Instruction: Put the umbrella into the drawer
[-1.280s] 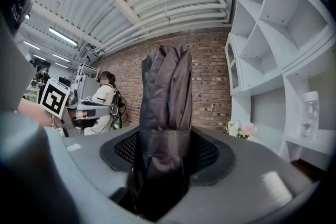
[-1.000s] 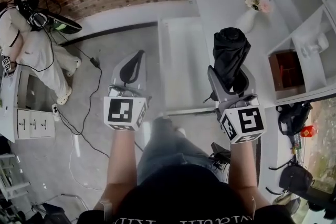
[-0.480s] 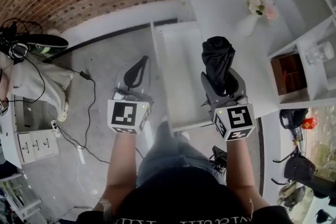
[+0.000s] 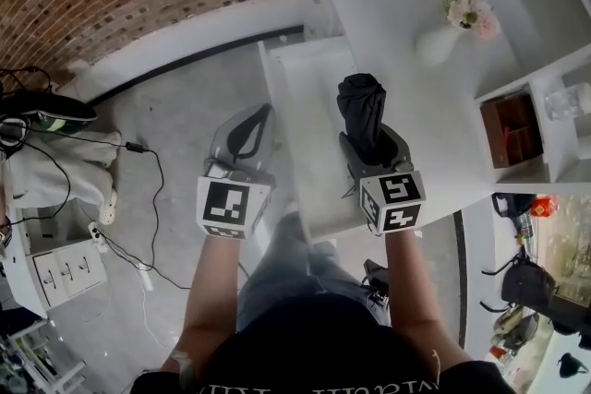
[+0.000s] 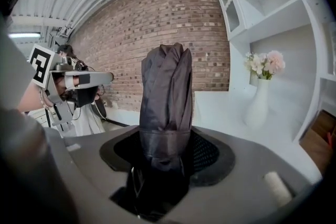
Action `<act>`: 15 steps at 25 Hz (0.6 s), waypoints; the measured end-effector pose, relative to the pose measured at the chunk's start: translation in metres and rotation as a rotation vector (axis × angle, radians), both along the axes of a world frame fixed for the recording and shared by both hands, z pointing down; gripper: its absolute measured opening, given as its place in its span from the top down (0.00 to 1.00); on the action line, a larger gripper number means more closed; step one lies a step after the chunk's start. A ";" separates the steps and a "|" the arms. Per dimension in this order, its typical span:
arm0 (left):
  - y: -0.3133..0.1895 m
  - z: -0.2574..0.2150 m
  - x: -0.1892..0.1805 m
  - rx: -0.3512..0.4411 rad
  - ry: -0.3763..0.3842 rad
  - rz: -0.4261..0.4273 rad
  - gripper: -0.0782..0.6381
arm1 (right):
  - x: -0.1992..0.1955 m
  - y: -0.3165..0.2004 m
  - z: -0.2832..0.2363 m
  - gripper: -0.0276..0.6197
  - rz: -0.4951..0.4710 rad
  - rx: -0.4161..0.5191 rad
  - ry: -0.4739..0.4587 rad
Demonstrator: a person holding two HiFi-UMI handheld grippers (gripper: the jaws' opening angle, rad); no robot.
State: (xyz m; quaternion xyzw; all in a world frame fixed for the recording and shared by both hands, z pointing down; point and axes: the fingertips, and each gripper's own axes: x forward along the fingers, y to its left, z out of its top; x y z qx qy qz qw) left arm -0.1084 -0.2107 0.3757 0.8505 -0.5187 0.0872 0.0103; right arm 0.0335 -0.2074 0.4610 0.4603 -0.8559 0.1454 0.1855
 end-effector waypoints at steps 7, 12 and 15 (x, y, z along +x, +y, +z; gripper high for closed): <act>-0.022 0.010 -0.004 -0.020 0.005 0.032 0.89 | -0.011 -0.022 0.054 0.56 0.009 -0.129 0.019; -0.035 0.019 -0.009 -0.045 0.008 0.039 0.89 | -0.022 -0.037 0.095 0.56 0.005 -0.235 0.051; -0.041 0.029 -0.011 -0.062 0.010 0.036 0.89 | -0.026 -0.044 0.118 0.56 0.015 -0.302 0.060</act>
